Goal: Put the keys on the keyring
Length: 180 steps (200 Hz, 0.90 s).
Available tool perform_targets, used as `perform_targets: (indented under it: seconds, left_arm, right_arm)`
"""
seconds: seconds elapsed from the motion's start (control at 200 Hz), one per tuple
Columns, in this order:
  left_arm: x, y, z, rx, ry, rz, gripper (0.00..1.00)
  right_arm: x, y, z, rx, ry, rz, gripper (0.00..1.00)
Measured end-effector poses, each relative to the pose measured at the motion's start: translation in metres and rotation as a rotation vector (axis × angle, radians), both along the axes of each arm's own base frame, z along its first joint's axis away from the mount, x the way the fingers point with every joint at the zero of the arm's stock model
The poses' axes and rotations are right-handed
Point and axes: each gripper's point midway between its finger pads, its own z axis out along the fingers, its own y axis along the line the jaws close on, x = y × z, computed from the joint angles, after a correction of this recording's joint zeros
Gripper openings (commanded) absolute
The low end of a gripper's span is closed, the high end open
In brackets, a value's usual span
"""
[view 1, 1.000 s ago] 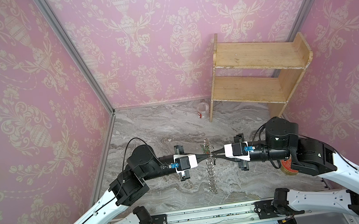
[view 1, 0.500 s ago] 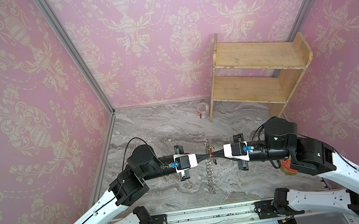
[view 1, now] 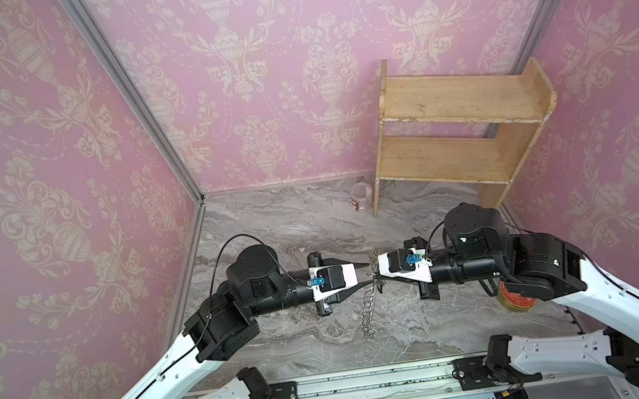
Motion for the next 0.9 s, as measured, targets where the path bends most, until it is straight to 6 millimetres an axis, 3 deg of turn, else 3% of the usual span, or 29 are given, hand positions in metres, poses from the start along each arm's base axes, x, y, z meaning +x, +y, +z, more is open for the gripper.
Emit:
perform_targets:
  seconds: [0.27,0.901]
  left_arm:
    - [0.003,-0.009,-0.028,0.101,0.032,-0.016,0.29]
    - [0.004,-0.014,-0.026,0.100,0.011,-0.026,0.06]
  right_arm:
    - [0.000,-0.003,-0.002,-0.015,0.006,-0.006,0.00]
    - [-0.002,-0.004,-0.007,-0.032,0.019,-0.003,0.00]
